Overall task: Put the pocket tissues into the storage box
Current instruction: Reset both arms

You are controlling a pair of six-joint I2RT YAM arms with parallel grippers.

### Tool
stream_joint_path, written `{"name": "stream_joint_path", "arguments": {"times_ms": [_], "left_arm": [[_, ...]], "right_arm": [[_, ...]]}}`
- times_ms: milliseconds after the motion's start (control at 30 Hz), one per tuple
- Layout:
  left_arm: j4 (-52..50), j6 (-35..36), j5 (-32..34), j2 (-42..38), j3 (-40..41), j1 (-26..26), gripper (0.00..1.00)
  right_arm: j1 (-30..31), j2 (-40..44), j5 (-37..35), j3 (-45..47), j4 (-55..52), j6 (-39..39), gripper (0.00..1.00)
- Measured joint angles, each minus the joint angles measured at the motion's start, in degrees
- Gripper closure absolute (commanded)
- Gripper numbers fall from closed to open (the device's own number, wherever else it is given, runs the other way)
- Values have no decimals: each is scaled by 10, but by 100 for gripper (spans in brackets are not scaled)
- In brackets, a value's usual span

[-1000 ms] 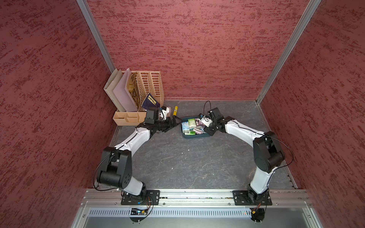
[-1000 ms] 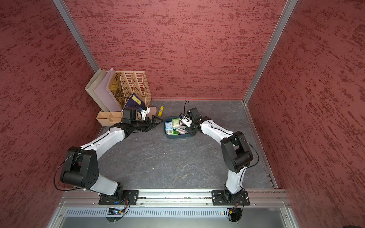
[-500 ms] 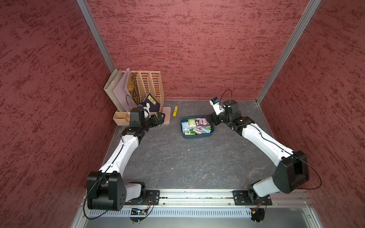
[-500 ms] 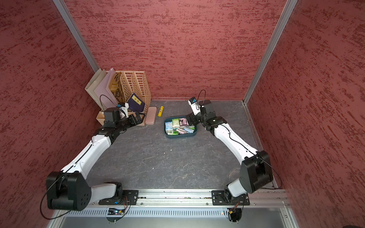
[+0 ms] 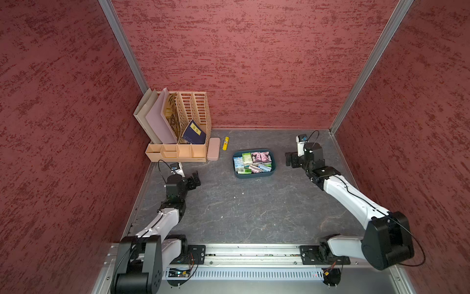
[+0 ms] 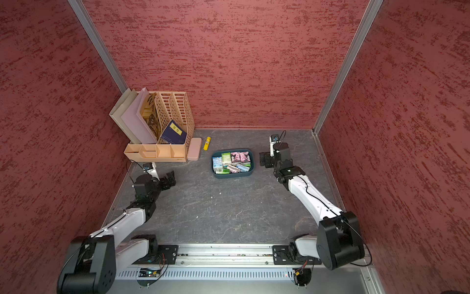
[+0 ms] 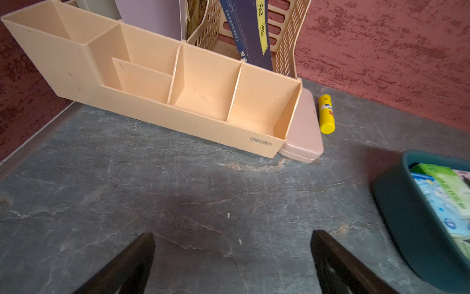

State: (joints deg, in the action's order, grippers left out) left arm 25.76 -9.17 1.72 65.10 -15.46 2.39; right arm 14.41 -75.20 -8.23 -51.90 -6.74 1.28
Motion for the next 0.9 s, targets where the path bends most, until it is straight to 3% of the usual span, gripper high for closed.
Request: {"name": "stream_joint_path", "arguments": {"times_ms": [200, 333, 500, 733, 900], "left_arm": [[184, 39, 3, 127, 3, 3, 0], [303, 57, -5, 216, 4, 4, 0], [335, 70, -13, 229, 5, 2, 0], [294, 85, -29, 229, -48, 0, 0], [277, 91, -33, 229, -58, -3, 0]], "right_arm": [[-59, -7, -24, 32, 38, 20, 2], [-79, -4, -27, 106, 115, 18, 2], [-82, -11, -27, 204, 222, -2, 2], [-84, -91, -26, 271, 435, -28, 1], [-96, -111, -23, 287, 489, -29, 2]]}}
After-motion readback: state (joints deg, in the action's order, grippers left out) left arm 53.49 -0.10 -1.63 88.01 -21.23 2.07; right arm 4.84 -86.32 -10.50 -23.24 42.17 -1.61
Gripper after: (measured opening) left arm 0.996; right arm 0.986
